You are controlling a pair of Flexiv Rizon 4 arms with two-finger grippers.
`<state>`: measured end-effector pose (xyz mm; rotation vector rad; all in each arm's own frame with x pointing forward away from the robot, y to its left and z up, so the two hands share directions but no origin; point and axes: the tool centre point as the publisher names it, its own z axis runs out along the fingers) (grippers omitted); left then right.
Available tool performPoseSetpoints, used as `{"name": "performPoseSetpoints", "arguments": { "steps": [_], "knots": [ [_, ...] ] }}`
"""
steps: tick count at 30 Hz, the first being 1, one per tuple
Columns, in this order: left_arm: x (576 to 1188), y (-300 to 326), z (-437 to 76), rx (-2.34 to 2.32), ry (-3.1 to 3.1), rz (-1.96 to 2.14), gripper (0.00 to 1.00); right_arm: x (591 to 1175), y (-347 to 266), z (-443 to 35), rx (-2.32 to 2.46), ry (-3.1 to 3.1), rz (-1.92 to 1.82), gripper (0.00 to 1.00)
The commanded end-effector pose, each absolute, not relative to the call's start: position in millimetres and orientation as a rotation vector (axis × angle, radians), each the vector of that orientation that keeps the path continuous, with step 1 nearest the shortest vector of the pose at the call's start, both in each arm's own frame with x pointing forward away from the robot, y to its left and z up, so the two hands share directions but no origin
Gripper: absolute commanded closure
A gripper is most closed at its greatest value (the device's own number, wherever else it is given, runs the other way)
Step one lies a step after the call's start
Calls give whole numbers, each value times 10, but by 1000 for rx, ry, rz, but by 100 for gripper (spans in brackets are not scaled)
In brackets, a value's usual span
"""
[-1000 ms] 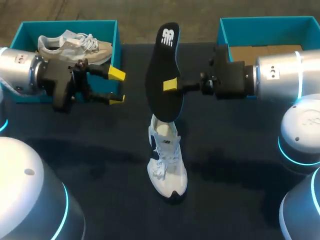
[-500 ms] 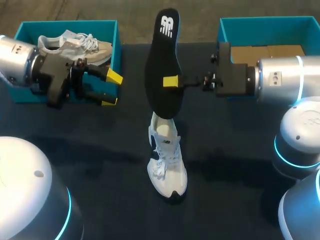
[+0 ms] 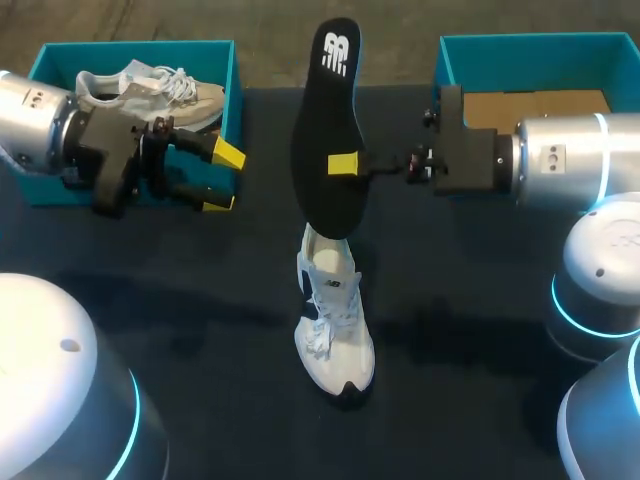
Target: Take the shoe out of the shoebox, open the shoe tongue, remove and reinsert the insole, then place the shoe into the shoebox
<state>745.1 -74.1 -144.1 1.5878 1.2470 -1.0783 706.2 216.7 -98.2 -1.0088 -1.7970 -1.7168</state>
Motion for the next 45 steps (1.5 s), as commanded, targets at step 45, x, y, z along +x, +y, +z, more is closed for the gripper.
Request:
{"name": "performPoseSetpoints", "arguments": {
  "steps": [45],
  "knots": [
    [7377, -597, -2414, 983, 2257, -1148, 0, 7888, 2025, -1610, -606, -2102, -1996, 100]
  ]
}}
